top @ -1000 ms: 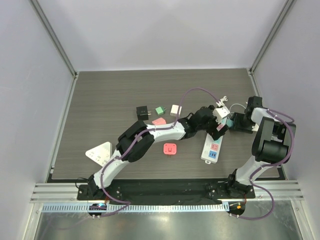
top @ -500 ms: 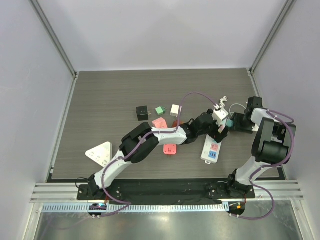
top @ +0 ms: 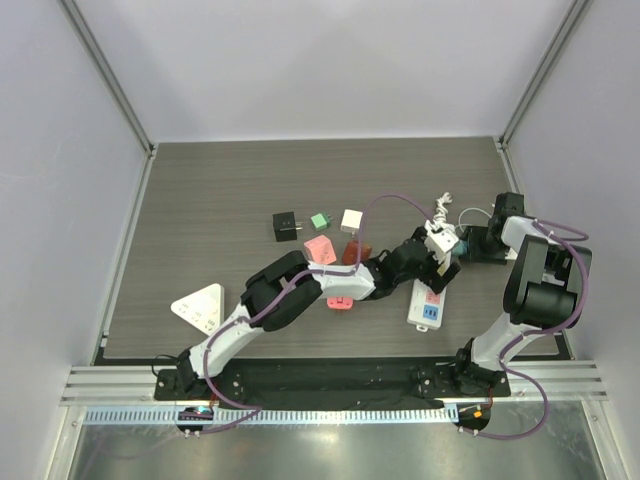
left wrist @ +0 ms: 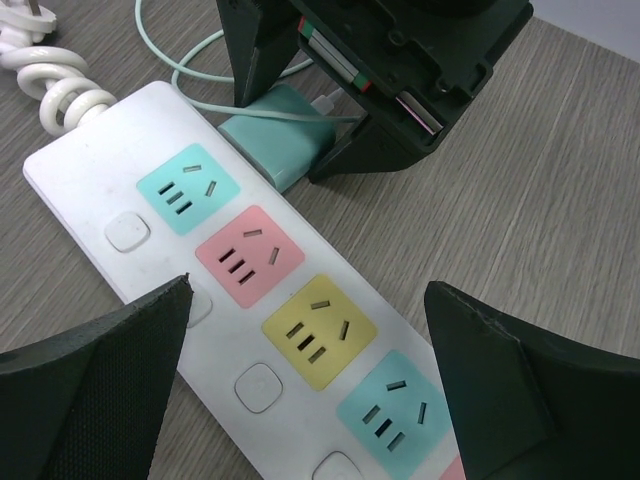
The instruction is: Pull the plug off the socket
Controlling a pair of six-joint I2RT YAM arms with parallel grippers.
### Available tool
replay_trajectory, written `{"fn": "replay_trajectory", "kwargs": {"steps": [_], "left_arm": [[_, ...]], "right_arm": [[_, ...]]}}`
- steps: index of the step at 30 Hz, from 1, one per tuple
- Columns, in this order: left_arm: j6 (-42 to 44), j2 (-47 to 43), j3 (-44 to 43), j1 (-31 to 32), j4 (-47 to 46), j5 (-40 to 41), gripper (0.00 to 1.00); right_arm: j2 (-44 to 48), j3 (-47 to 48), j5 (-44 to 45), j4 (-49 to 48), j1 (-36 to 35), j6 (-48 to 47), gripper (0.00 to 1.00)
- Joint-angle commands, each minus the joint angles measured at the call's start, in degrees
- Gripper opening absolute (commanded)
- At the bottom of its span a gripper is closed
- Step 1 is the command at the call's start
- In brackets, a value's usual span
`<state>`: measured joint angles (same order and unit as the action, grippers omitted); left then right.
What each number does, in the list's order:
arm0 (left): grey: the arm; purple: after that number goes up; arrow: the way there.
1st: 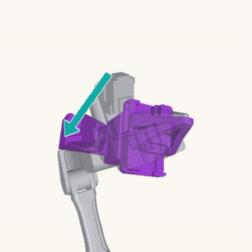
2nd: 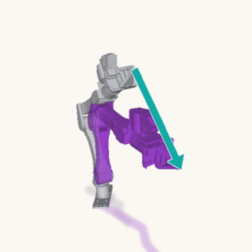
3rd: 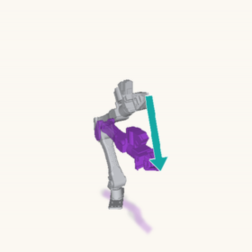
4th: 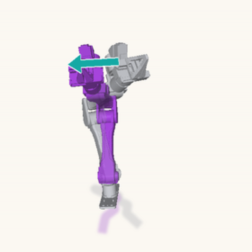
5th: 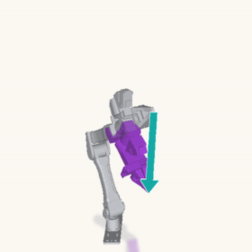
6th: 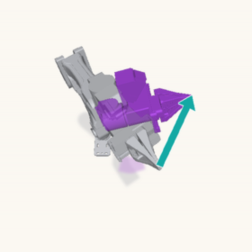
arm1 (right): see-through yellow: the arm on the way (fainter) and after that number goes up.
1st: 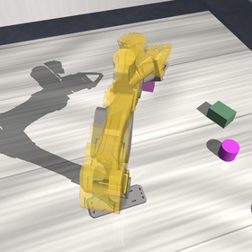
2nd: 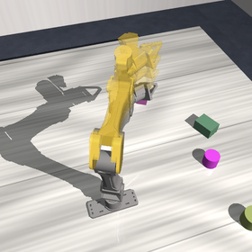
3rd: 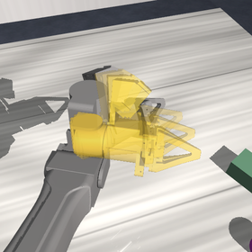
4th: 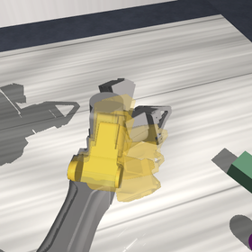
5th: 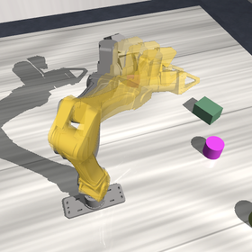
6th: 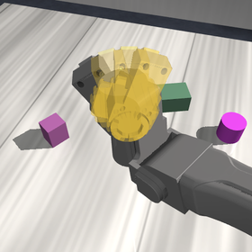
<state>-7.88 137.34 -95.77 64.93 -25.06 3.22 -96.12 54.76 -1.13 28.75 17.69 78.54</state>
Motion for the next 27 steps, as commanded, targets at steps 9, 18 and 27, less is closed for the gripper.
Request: {"fn": "replay_trajectory", "kwargs": {"steps": [9,18,27], "left_arm": [[1.6,2.8,-3.5,0.9,13.2,10.4,0.95],[-5.4,5.5,-7.0,-0.4,21.5,18.5,0.91],[-8.1,8.9,-11.2,-0.9,27.2,19.1,0.92]], "right_arm": [[2.1,0.8,2.6,1.0,-0.3,-2.7,0.06],[3.3,0.3,4.4,1.6,-0.3,-1.9,0.06],[5.7,1.4,7.4,3.1,-0.1,-1.5,0.06]]}}
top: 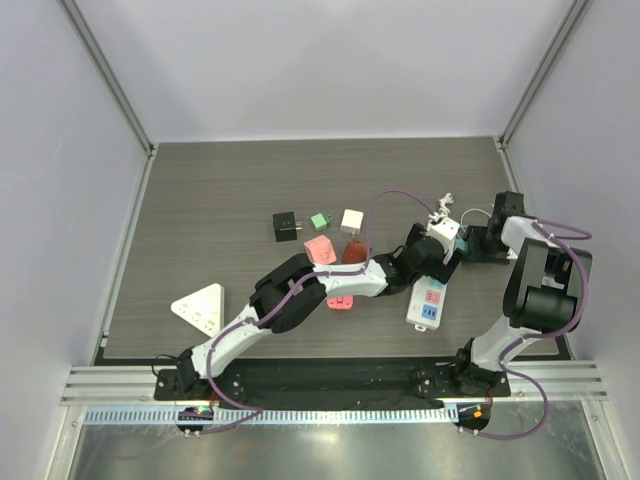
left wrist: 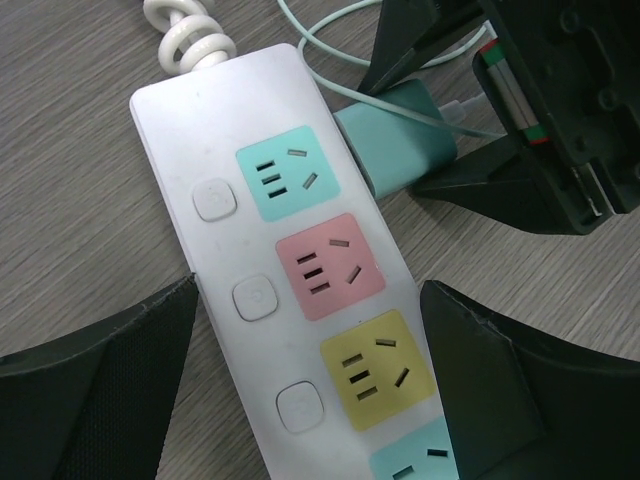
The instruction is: Pull the plug off the socket
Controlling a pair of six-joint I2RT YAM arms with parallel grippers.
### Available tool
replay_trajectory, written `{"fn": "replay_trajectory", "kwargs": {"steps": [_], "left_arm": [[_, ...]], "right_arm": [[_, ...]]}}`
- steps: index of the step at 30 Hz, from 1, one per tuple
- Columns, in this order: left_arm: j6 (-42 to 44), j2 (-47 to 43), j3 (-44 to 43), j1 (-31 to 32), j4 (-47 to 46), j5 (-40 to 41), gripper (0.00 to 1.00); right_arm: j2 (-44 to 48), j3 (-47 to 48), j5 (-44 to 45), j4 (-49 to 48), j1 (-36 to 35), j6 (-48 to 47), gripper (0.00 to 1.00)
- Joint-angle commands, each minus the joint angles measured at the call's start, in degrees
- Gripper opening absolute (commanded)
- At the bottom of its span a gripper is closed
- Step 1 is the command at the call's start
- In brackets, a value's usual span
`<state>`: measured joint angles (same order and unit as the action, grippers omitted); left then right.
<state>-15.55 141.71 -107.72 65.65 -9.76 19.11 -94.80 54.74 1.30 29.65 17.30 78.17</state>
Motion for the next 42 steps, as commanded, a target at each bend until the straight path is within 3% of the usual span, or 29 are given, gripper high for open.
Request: {"fn": "replay_trajectory", "kwargs": {"steps": [1,15,27,31,35,42], "left_arm": [[-0.8,4.8,0.5,-1.9,12.0,3.2,0.91],[-2.7,5.3,0.1,-2.1,12.2,6.5,0.90],[-4.0,5.9,-1.3,-2.1,13.1,7.4,0.90],[-4.8,7.7,-5.4,-2.1,16.9,7.9,0.89],[-2.2,9.9,-9.7,-2.0,18.6,1.6,0.93],[-1.9,13.4,-18.2,-1.8,25.7,1.0,0.95]], "right_arm": [[4.8,1.0,5.1,2.2,0.6,-0.7,0.05],[1.7,-5.8,-2.6,-1.1,5.6,1.8,0.01],[5.6,-7.0,-0.5,0.1,9.3,-1.0,0.01],[3.7,-9.4,-5.9,-0.6,9.3,-1.0,0.01],[5.2,-9.7,-5.2,-1.2,9.3,-1.3,0.01],[6.8,-8.1,-6.2,-0.8,9.3,-1.5,0.01]]}}
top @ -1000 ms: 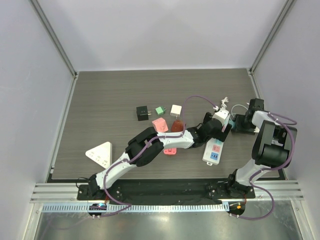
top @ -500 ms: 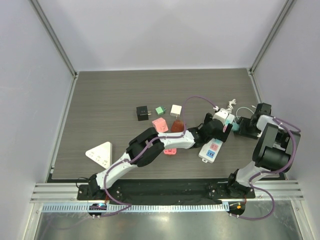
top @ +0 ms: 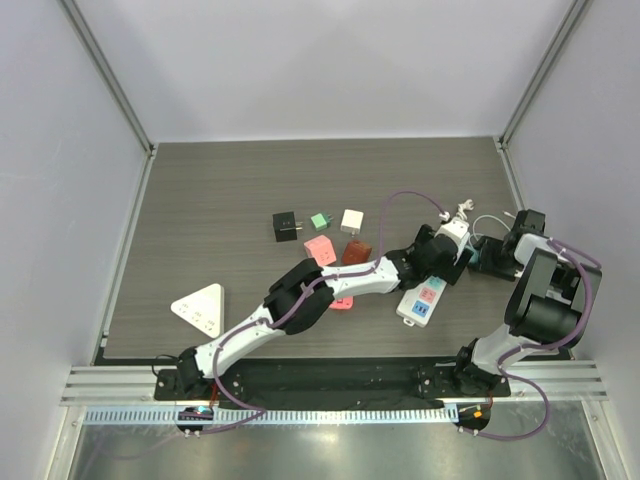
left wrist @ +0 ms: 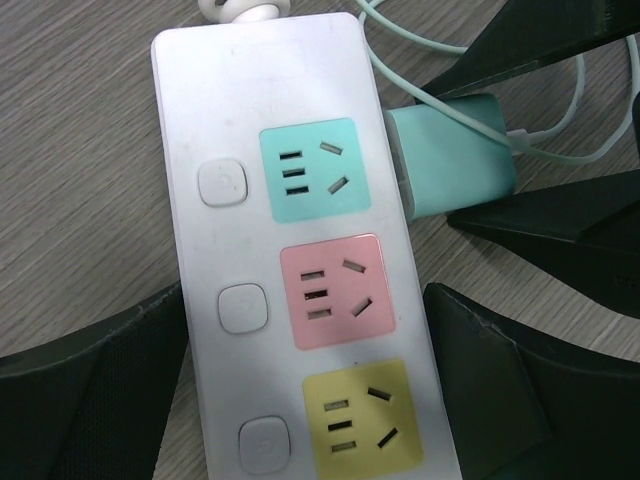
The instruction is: Pull the plug off the socket
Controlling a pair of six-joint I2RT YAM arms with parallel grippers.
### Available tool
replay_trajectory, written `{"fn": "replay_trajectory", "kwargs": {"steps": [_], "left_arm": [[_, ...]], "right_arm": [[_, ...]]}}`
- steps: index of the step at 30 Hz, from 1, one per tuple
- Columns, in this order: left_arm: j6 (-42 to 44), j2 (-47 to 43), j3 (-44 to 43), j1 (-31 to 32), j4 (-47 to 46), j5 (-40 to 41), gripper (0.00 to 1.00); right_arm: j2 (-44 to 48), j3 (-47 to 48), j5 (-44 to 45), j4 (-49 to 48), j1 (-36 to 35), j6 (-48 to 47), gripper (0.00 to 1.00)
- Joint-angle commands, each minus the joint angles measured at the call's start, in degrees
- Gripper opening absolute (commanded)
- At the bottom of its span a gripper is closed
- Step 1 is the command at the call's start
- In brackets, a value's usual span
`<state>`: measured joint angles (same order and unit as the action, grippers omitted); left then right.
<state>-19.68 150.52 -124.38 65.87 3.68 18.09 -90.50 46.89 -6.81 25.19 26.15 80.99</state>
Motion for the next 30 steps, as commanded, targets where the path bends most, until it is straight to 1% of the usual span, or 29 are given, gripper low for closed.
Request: {"fn": "replay_trajectory", "kwargs": {"steps": [1,4,5,7,8,9,12,16,19,20,25,26,27,28,30], "left_arm": [[1.8,4.6,-1.7,-2.0,12.3,2.6,0.95],[-0.5,5.1,-3.4,-2.3,14.8,4.9,0.93],[-1.4,5.7,-5.0,-2.8,16.8,6.1,0.90],[-3.8,5.9,-5.5,-3.5,17.8,5.6,0.85],[-6.5,5.5,-5.1,-4.0,17.9,5.8,0.80],[-7.6,5.4,-5.0,-4.1,18.0,6.1,0.77],[-11.1,5.6,-5.5,-4.9,18.8,6.0,0.65],[-13.4,5.6,-5.6,-5.0,18.9,7.0,0.63],[-14.8,5.8,-6.0,-5.0,19.3,7.6,0.59],[-15.1,5.8,-6.1,-5.1,19.3,7.6,0.56],[-15.9,6.0,-6.5,-5.3,19.3,7.9,0.49],[-15.7,6.1,-6.6,-5.2,19.3,8.2,0.43],[-15.7,6.1,-6.6,-5.1,19.3,8.5,0.41],[-15.6,6.2,-6.7,-5.0,19.3,8.7,0.40],[-14.9,6.5,-7.0,-4.8,19.3,9.7,0.37]], "right_arm": [[2.6,-0.1,1.9,3.6,0.5,-4.4,0.01],[3.1,-0.3,2.1,3.8,0.5,-4.4,0.01],[3.4,-0.4,2.2,4.0,0.5,-4.3,0.01],[4.4,-0.9,3.0,4.1,0.5,-4.1,0.01],[4.6,-1.2,3.3,4.1,0.5,-4.0,0.01],[5.0,-1.6,3.3,4.1,0.5,-3.7,0.01],[5.7,-2.2,3.3,4.2,0.6,-3.3,0.01],[6.0,-3.0,3.3,4.3,0.9,-3.0,0.01],[6.0,-4.6,3.6,4.3,1.7,-2.9,0.01],[6.0,-5.1,3.6,4.3,2.1,-3.1,0.01],[6.6,-7.8,2.7,4.2,7.4,-6.4,0.01],[7.0,-8.1,2.8,4.3,8.5,-6.8,0.01],[7.4,-8.3,2.6,4.5,9.4,-7.9,0.01],[8.5,-8.2,2.8,4.6,11.0,-8.4,0.01],[9.5,-7.9,3.5,5.7,11.7,-9.4,0.01]]}}
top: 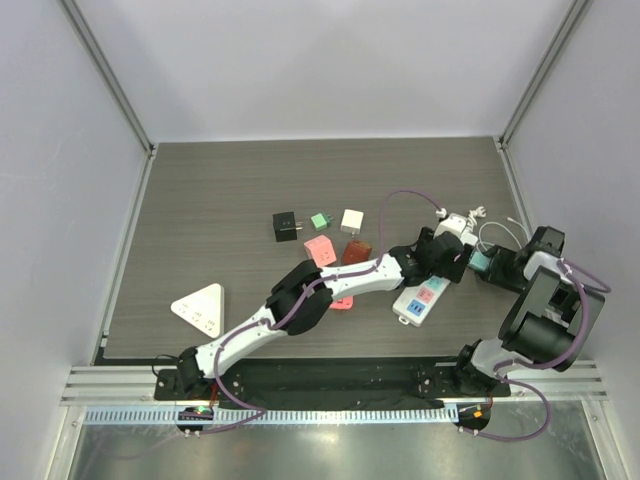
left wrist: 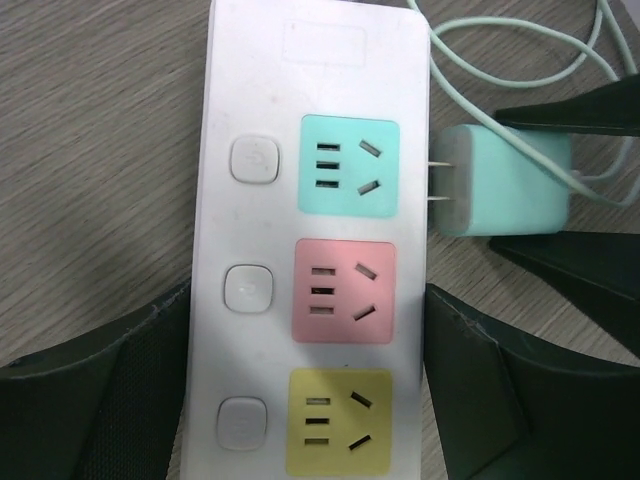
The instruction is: Pull the plug off the socket
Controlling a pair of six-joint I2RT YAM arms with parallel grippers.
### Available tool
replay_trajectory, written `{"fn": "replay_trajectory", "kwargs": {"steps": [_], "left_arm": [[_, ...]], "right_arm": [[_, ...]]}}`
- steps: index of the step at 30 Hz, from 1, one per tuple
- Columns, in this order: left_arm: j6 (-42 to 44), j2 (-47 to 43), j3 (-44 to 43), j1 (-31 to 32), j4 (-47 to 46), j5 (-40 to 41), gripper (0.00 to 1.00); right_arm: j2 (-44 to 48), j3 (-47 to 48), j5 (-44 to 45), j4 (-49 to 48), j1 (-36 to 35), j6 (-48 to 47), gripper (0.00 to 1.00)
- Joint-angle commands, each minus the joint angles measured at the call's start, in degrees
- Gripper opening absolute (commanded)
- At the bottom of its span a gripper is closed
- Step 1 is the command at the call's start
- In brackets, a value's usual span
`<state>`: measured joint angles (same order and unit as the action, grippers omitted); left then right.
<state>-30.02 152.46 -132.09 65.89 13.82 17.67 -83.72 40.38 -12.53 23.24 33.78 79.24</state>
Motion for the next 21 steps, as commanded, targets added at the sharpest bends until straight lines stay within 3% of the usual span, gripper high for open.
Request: {"fn": "replay_trajectory", "kwargs": {"steps": [1,6,10,13,19,21], "left_arm": [[-4.3,4.7,0.4,-4.6,9.3,10.8,0.36],[-4.1,5.5,-0.9,-4.1,10.2,12.3,0.31],[-4.2,4.9,-0.2,-4.5,9.5,10.5,0.32],[-4.1,3.4,0.5,-5.1,8.0,6.8,0.46],[-2.8,-3.7,11.9,-5.2,-1.3,-0.3,0.74],[-2.1,-6.4,14.1,-5.2,-4.0,-2.1,0.79]], "right_arm": [[3.4,-1.3,9.4,7.8,4.3,-7.5,0.01],[4.4,-1.6,7.5,7.7,3.9,-6.6,0.01],[5.1,2.1,9.3,8.3,3.9,-11.6,0.01],[4.4,6.5,9.5,8.9,3.8,-17.9,0.01],[3.0,13.0,5.6,8.5,2.3,-32.5,0.01],[3.0,14.4,4.0,7.3,1.5,-37.2,0.01]]}}
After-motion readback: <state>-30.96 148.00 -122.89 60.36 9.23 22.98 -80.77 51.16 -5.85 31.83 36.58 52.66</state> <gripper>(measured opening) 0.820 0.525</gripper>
